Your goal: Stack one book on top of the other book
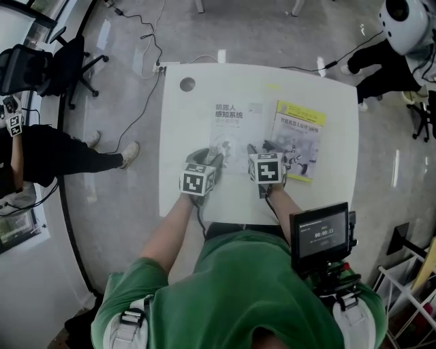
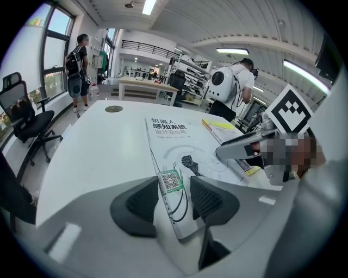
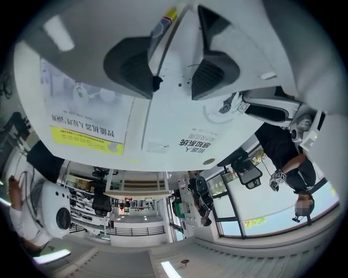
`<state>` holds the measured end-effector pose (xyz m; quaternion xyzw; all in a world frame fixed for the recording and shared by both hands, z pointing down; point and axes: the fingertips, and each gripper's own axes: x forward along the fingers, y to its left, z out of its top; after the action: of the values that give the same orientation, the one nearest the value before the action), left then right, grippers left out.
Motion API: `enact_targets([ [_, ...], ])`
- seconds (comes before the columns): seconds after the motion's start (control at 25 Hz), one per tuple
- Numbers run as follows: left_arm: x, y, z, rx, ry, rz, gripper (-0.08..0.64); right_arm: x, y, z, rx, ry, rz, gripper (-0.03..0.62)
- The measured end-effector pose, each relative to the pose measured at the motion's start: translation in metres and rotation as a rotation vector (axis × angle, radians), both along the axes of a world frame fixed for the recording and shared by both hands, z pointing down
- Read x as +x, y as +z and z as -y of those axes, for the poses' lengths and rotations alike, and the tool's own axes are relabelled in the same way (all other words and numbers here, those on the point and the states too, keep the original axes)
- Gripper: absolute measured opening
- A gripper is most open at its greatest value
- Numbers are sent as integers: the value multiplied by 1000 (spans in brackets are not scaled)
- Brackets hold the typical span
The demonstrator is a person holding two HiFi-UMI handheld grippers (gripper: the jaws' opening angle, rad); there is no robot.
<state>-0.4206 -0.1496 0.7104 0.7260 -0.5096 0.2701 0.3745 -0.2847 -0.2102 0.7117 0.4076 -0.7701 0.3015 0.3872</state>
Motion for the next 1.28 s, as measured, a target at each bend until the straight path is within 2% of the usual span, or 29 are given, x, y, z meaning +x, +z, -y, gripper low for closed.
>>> enact_targets([
  [0.48, 2, 6, -5, -30, -35, -26, 180, -1, 8, 3, -60, -26, 38, 219],
  [0.88, -13, 10, -21, -38, -44, -17, 158, -14, 10, -22, -54, -103, 70, 219],
  [1.28, -5, 2, -64, -39, -23, 4, 158, -7, 0, -73, -57, -151, 62, 219],
])
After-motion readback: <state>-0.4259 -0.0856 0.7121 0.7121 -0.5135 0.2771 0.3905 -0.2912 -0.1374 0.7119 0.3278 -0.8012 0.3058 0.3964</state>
